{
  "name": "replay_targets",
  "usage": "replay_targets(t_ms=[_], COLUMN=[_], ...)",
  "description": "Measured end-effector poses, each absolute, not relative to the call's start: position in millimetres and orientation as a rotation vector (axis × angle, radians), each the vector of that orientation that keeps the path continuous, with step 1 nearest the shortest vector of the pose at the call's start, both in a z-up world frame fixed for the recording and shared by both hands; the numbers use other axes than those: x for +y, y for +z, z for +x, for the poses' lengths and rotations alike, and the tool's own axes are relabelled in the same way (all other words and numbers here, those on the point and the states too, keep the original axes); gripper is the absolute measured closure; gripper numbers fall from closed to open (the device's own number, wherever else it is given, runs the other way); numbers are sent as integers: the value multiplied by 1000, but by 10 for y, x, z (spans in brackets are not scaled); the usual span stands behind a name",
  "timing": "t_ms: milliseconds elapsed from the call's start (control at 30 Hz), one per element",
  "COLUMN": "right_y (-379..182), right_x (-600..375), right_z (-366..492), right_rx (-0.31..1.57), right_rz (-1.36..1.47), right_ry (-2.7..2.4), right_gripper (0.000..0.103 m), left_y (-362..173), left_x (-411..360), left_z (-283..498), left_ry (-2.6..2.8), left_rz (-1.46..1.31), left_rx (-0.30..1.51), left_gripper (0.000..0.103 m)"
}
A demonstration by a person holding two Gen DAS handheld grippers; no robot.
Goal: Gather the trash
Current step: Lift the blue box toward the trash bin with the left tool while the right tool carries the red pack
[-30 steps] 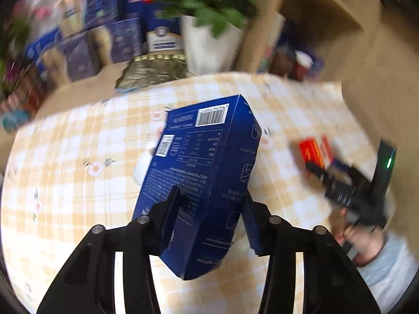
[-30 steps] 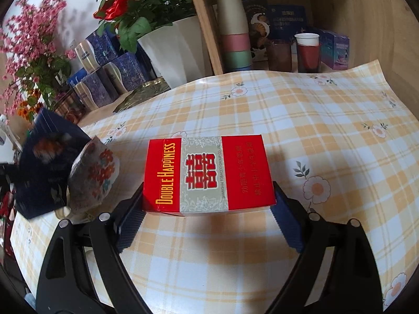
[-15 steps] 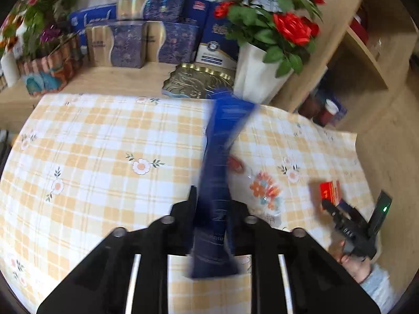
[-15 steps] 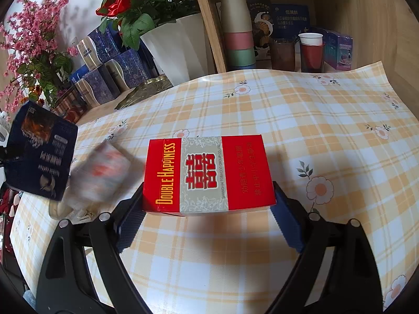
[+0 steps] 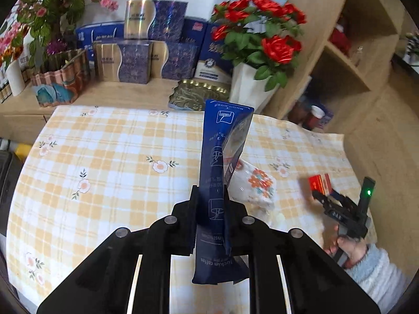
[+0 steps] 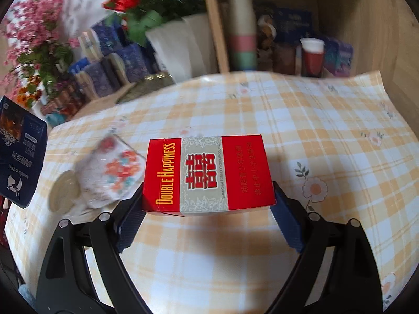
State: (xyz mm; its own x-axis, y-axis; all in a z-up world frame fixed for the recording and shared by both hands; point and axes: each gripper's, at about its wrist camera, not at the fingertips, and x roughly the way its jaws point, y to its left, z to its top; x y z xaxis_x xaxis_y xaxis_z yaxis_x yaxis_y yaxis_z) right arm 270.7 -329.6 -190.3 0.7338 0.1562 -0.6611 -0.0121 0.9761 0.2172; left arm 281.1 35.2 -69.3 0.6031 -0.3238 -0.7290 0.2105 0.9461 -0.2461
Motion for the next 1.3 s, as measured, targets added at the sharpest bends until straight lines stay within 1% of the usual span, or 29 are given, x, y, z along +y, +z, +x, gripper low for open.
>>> replay_targets(t_ms=[100,267,533,933,1133,1300], right_y=[-1698,-1462,-1135,-1161,-1144,-1135], right_x=[-3270,-3183,-3071,-2873,-2771,-2717], right_z=[2460,2008,1072,66,-210,-280], right_rx=[704,678,641,651,651,651], right_rz=[280,313,335,343,325,313], right_ry=[124,131,116,113,129,140], right_gripper=[16,16,16,16,16,16], left_y=[-598,-469,-487,-738,-893,-1083], left_x=[446,555,518,258,138,43], left_z=[2563,2088,1439,567,209,23], left_ry=[-342,-415,-532,-686,-736,-771], left_rz=[-141,-167,-141,-36,17,71], left_rx=[867,841,833,835,851,888], left_gripper=[88,88,88,88,88,88])
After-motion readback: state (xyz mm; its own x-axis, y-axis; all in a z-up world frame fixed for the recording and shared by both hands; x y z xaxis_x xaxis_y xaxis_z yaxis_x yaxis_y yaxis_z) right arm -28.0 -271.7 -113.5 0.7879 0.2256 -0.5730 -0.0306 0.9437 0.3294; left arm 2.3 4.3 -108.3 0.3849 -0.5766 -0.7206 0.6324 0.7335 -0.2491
